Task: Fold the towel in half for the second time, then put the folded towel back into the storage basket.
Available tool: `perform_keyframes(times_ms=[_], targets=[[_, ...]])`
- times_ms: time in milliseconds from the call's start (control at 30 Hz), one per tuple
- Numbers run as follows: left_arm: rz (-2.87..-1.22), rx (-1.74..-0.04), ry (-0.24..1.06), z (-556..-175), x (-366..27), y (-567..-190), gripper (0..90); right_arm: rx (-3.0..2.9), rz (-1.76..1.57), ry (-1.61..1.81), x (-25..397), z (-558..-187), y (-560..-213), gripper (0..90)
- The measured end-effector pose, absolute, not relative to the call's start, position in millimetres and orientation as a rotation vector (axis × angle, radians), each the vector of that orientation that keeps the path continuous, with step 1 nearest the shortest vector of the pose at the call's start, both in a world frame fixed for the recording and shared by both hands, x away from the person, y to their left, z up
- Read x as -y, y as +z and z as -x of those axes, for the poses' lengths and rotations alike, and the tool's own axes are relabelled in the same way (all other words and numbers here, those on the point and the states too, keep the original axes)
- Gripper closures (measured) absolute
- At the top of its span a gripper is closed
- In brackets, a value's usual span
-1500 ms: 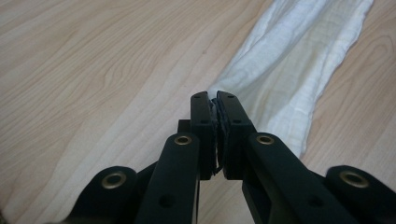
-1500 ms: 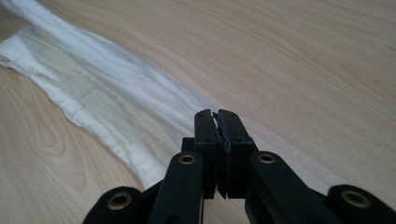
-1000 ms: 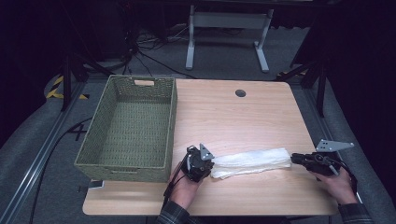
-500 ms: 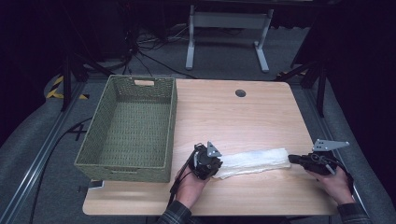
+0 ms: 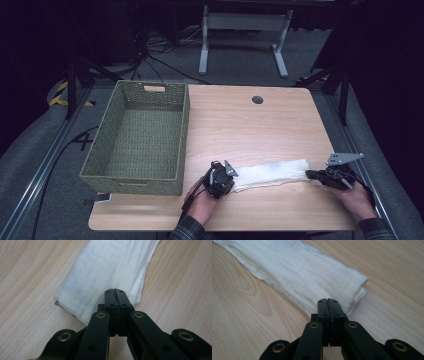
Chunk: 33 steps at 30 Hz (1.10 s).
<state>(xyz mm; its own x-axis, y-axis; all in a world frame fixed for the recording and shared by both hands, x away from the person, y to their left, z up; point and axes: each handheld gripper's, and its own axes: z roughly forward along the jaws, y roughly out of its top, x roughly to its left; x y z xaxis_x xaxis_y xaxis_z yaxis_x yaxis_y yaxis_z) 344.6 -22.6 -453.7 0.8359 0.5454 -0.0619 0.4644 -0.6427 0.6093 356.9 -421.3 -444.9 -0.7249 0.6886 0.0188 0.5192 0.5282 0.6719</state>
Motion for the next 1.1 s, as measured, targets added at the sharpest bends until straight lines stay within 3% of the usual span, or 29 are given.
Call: perform_keyframes(times_ms=[67, 367, 567, 1100], targets=[[-2.373, -0.731, 0.145, -345.0, 22.7, -452.6, 87.4, -2.519, -1.012, 0.98, 420.7, -357.3, -445.3, 89.5], [-2.318, -0.713, 0.15, -352.3, 24.9, -439.1, 59.8, -2.529, -1.025, 0.964, 415.8, -366.2, -446.4, 89.5], [-2.299, -0.706, 0.157, -357.1, 25.2, -436.0, 52.9, -2.518, -1.046, 0.953, 413.7, -378.8, -446.5, 89.6], [-2.268, -0.72, 0.153, -367.1, 25.6, -433.5, 47.4, -2.52, -1.045, 0.962, 403.4, -421.7, -446.5, 89.7]])
